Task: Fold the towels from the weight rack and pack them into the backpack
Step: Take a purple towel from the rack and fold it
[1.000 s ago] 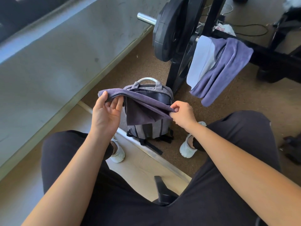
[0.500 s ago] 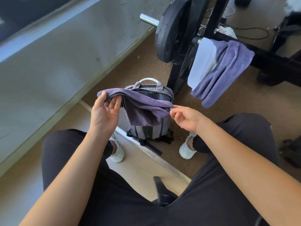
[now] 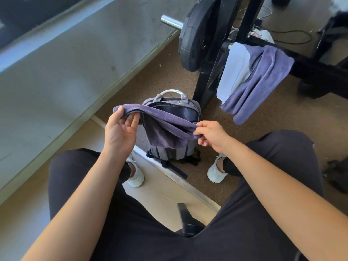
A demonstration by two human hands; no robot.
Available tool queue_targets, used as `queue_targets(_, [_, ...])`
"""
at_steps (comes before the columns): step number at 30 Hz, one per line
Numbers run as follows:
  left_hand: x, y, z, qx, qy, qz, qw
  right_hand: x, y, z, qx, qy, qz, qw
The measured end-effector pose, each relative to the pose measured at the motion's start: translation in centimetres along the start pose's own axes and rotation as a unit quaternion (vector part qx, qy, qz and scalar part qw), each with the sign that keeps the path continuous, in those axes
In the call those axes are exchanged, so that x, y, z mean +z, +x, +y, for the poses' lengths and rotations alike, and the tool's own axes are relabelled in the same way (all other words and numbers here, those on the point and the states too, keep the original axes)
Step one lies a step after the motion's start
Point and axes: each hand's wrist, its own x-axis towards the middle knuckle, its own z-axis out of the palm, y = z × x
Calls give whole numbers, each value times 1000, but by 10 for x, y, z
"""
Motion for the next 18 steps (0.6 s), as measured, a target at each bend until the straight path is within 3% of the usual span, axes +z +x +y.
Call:
queue_targets(6, [-5, 3, -8, 19, 42, -16, 999, 6, -2, 2, -80, -243, 89, 963])
queue_targets(18, [0, -4, -10, 29, 99, -37, 994, 3, 11, 14, -109, -336, 224, 908])
